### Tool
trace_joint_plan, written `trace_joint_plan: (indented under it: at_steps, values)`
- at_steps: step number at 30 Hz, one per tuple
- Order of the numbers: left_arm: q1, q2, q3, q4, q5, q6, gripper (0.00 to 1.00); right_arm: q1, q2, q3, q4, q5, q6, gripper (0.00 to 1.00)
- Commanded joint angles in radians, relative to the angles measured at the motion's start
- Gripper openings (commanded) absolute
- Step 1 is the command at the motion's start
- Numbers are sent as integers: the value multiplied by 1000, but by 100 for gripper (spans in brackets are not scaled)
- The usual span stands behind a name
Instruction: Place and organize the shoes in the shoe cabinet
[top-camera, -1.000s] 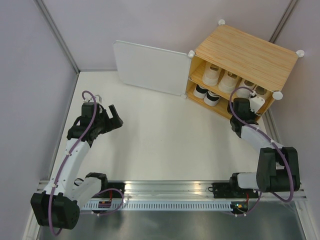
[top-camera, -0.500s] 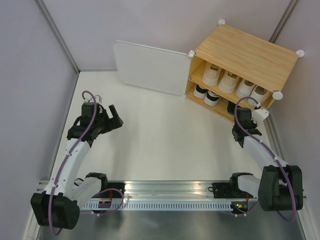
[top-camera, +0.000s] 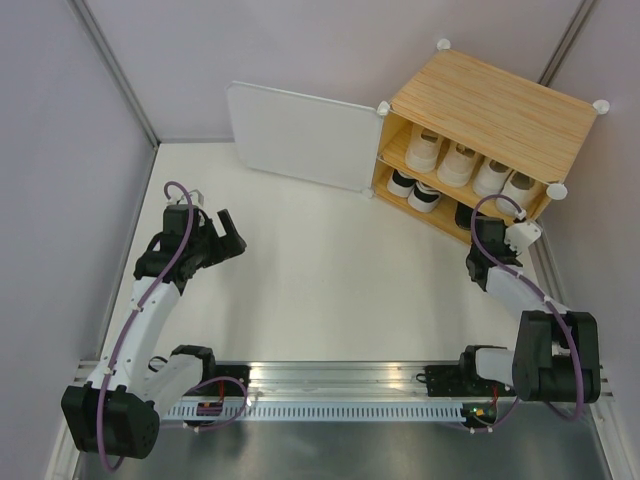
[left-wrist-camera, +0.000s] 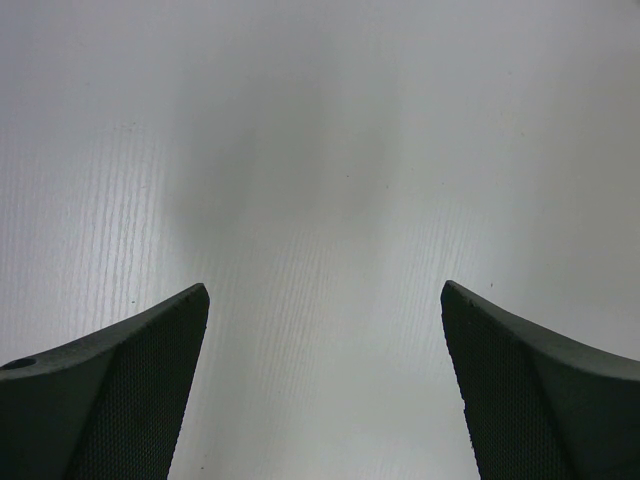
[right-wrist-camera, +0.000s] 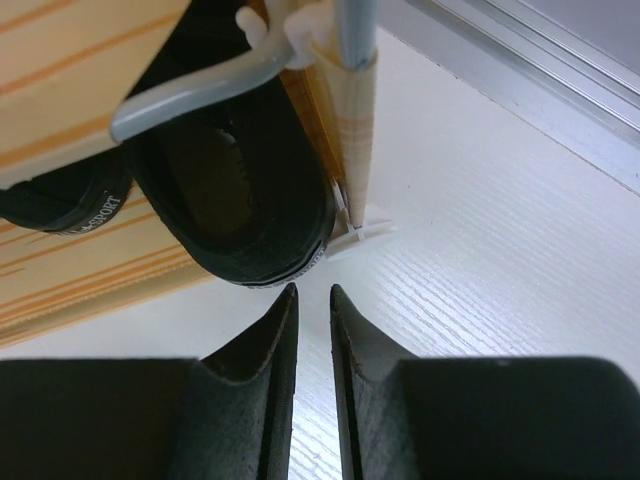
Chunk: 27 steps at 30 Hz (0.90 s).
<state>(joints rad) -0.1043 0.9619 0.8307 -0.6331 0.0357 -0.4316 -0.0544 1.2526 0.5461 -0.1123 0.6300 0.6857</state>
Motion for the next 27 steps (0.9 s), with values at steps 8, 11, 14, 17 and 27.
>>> trace_joint_plan:
  at_steps: [8, 11, 14, 17, 27]
  values:
    - [-2, -8, 2, 30, -3, 40, 100, -42, 70, 64, 244, -156, -74, 24]
    - [-2, -9, 2, 29, -8, 40, 100, -42, 71, 58, 296, -226, -109, 24]
    - [-2, -8, 1, 30, -10, 42, 100, -41, 73, 48, 339, -291, -146, 24]
    - [-2, -8, 2, 30, -11, 42, 100, -42, 80, 44, 361, -296, -156, 25]
    - [-2, -14, 2, 30, -23, 45, 100, -36, 146, 101, 352, -399, -195, 29]
